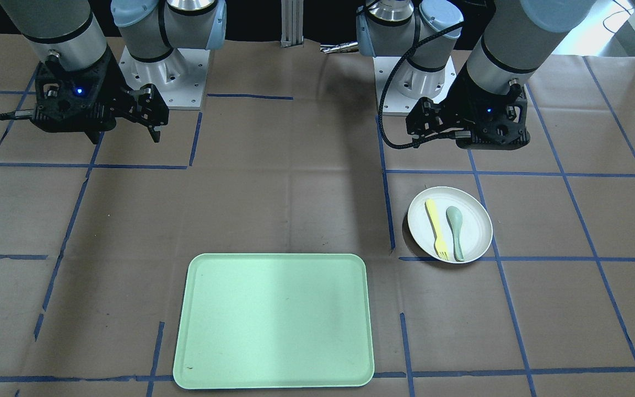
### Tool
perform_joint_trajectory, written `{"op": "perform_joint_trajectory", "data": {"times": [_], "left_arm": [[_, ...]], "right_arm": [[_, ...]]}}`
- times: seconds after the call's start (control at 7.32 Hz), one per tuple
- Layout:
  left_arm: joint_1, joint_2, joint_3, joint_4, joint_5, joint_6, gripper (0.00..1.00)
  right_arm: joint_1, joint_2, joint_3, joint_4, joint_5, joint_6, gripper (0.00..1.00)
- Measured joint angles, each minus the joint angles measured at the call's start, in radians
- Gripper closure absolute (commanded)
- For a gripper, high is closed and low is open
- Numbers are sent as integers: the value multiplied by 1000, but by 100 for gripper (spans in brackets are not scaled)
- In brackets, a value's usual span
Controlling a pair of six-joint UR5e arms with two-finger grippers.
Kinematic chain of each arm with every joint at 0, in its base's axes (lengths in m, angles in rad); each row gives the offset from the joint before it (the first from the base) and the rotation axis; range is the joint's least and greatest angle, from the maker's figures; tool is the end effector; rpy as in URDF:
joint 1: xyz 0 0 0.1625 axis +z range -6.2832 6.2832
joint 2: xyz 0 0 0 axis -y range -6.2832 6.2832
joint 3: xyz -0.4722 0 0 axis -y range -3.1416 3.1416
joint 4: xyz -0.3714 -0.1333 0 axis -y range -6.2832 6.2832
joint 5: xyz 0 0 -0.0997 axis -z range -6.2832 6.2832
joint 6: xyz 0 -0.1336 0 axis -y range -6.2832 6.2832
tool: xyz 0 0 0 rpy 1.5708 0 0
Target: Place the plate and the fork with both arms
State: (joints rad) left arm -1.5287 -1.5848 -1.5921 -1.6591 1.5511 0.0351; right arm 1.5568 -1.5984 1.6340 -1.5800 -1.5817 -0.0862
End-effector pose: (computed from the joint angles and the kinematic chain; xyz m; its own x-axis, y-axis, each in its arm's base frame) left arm -0.1164 -0.4656 0.4767 -0.9997 -0.0097 0.0239 -0.0067 0.9924 0.1225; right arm 0.1255 -0.4561 0.4851 -0.9973 -0.0724 0.0086 -0.0721 0.9970 0.0272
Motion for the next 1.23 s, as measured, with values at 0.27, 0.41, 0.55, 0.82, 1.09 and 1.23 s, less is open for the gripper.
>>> {"op": "perform_joint_trajectory", "data": {"times": [0.27,0.41,0.55,0.82,1.09,1.23], "left_arm": [[0,-3,-9,0,4,6,1],[1,-7,-12,1,4,8,1],[1,-13,-12,3,4,9,1],[3,-20,-7,4,1,12,1],[10,-20,-7,5,-1,28,1],[15,-19,-11,5,0,46,1]], "right_arm": [[0,-1,0,0,-1,-2,0],[0,-1,0,0,-1,-1,0],[0,-1,0,0,-1,-1,0],[0,-1,0,0,-2,-1,0],[0,-1,0,0,-2,0,0],[0,-1,0,0,-1,1,0]]}}
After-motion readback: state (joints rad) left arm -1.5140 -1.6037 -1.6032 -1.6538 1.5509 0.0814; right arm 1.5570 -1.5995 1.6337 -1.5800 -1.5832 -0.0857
